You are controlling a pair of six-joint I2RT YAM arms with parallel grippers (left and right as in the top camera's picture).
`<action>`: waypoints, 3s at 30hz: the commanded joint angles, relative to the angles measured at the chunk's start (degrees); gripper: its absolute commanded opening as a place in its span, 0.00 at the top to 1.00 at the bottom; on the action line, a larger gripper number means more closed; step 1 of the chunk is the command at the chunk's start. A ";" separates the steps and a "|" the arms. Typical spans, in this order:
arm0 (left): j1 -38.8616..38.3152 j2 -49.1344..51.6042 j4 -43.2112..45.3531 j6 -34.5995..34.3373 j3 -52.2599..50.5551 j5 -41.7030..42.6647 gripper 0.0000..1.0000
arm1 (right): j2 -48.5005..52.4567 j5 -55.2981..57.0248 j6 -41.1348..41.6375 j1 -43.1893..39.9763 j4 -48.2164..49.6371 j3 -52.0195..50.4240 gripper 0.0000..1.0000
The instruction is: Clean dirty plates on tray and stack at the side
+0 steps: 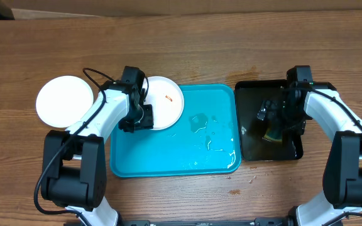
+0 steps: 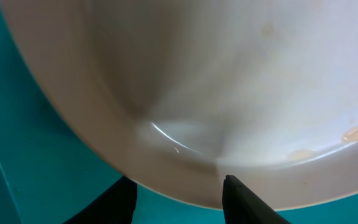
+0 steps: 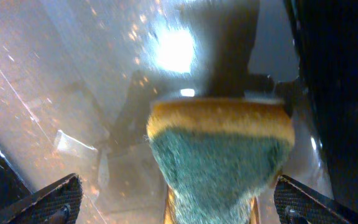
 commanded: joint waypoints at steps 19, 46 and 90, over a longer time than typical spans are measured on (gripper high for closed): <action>1.33 0.61 6.49 -11.08 -4.68 -2.45 0.79 | -0.26 -0.28 -9.25 1.62 2.84 -0.20 0.13; 1.36 0.61 6.25 -4.59 -4.79 -2.43 0.71 | -0.26 -2.23 -7.34 3.28 -4.90 -3.06 0.62; 1.33 0.61 7.50 -4.66 -4.81 8.26 0.96 | -4.33 -4.76 -10.03 12.76 -11.34 15.82 0.96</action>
